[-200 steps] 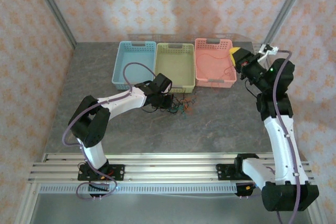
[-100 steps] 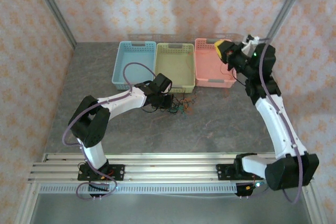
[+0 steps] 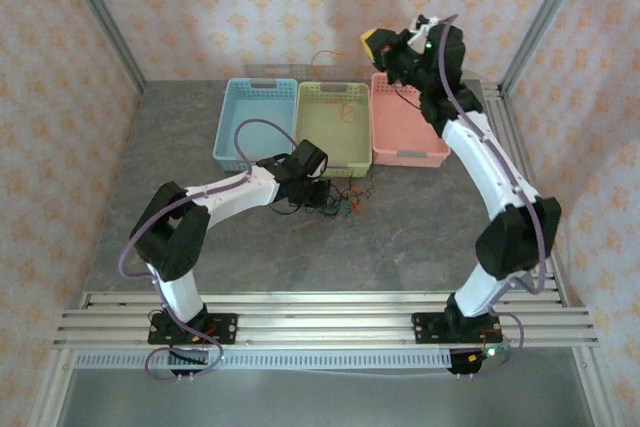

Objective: Untangle the cables

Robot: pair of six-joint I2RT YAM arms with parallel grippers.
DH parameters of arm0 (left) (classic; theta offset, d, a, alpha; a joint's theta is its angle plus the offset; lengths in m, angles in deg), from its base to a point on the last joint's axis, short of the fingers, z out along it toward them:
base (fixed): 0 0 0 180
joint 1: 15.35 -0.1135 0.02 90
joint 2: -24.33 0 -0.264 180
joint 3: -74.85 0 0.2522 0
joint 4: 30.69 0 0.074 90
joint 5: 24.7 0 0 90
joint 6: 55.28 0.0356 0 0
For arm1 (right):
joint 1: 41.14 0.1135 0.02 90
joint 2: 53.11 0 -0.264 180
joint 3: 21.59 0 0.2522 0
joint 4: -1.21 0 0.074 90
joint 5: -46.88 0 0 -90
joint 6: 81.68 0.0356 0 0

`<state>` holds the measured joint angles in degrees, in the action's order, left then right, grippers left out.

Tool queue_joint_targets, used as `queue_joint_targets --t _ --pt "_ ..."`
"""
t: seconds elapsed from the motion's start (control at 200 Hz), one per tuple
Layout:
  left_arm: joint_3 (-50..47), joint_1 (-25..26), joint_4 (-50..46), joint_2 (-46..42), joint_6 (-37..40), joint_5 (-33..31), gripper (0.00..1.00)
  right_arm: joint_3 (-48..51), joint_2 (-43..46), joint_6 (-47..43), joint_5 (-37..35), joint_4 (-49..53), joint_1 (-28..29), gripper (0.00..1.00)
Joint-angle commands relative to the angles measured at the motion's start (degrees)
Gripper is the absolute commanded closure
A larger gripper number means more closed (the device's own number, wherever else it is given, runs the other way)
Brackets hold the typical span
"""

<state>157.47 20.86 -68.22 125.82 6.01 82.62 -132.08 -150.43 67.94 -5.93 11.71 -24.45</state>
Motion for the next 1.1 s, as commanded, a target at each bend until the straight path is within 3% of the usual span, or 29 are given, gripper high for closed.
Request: queue_joint_targets --t 0.0,0.24,0.36,0.48,0.54,0.651,0.811,0.976,1.096 --pt "-0.39 -0.53 -0.50 -1.40 -0.81 -1.46 1.00 -1.31 -6.53 1.18 -0.90 -2.89 1.32 1.00" --pt "-0.28 -0.61 -0.59 -1.33 -0.65 -1.41 1.00 0.81 -18.88 -4.49 -1.92 -2.27 3.59 1.00" --pt "-0.19 -0.61 -0.75 -1.23 -0.65 -1.24 1.00 2.19 -20.86 -7.95 -4.10 0.40 4.54 1.00" --pt "-0.29 -0.61 -0.75 -1.30 -0.68 -1.31 1.00 2.57 -20.22 -11.86 -10.65 7.10 4.83 1.00" --pt "-0.31 -0.61 -0.71 -1.25 -0.72 -1.39 1.00 2.55 -19.78 -14.43 -12.84 9.53 4.77 0.92" --pt "-0.29 -0.61 -0.71 -1.25 -0.70 -1.34 1.00 1.14 -19.33 -19.45 -15.17 14.71 4.81 0.88" --pt "-0.53 -0.61 -0.40 -1.56 -0.66 -1.31 1.00 1.94 -15.73 -25.27 -18.36 19.16 4.86 0.65" --pt "-0.82 -0.61 -0.06 -1.88 -0.56 -1.17 1.00 9.10 -5.86 -30.59 -19.11 17.80 5.57 0.62" --pt "-1.46 -0.61 0.67 -2.58 -0.56 -1.25 1.00 20.52 5.05 -33.08 -20.37 12.16 5.96 0.62"
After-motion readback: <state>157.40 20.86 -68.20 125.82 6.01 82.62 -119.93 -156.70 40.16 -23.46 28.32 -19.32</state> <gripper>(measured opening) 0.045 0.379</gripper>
